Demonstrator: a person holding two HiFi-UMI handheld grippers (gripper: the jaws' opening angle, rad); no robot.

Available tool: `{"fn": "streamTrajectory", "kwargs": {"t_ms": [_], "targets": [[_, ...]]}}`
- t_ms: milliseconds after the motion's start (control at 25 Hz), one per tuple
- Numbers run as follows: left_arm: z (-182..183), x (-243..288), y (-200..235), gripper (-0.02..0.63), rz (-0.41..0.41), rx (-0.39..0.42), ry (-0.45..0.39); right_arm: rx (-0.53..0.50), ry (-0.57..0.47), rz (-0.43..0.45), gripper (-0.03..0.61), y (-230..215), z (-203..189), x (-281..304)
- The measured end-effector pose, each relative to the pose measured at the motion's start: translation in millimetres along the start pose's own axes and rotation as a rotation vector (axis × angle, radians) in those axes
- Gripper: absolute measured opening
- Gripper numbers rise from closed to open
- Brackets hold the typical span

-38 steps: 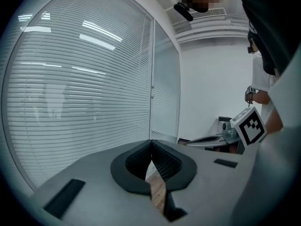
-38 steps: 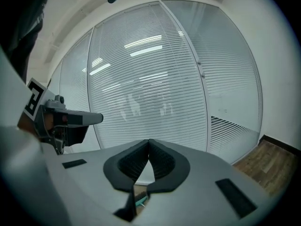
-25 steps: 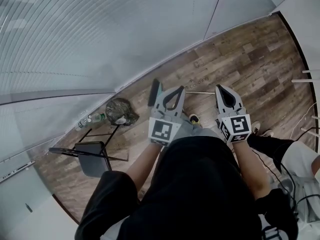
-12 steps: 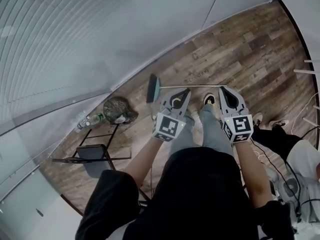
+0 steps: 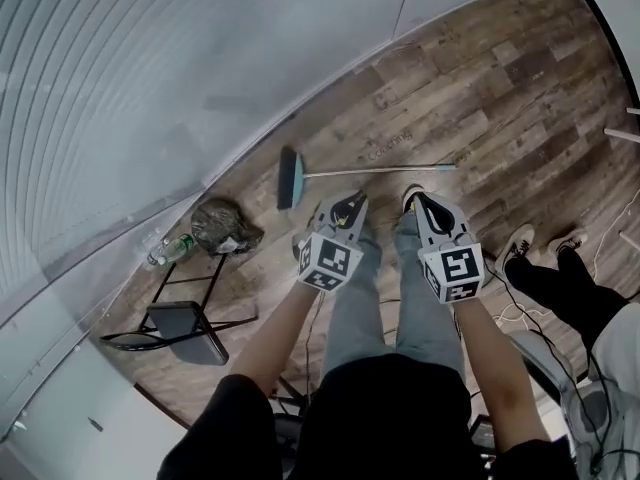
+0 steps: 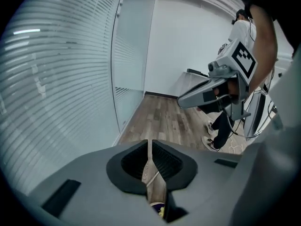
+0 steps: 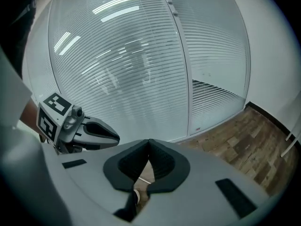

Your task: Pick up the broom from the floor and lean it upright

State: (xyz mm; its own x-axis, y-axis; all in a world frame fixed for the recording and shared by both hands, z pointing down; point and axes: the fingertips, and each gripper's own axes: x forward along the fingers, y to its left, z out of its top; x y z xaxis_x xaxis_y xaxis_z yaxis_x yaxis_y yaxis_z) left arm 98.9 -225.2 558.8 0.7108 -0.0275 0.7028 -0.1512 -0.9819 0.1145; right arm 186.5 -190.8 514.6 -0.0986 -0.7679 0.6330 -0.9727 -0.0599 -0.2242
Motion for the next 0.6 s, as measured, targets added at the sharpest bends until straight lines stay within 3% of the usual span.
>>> {"fn": "streamTrajectory", "kwargs": {"t_ms": [160,360,600], "targets": [[-45,60,-11,0.021,-0.033,-0.001,0.037,0.019,0.021,0.021,0.014,-23,-52,38],[-117,135,-13,0.022,-0.005,0.009,0.131,0.086,0.051,0.004,0.014,-48,-127,82],[-182,190,-24,0.023,-0.021,0.045,0.185,0.185,0.052,-0.031,0.014,-62,-188,114]]}}
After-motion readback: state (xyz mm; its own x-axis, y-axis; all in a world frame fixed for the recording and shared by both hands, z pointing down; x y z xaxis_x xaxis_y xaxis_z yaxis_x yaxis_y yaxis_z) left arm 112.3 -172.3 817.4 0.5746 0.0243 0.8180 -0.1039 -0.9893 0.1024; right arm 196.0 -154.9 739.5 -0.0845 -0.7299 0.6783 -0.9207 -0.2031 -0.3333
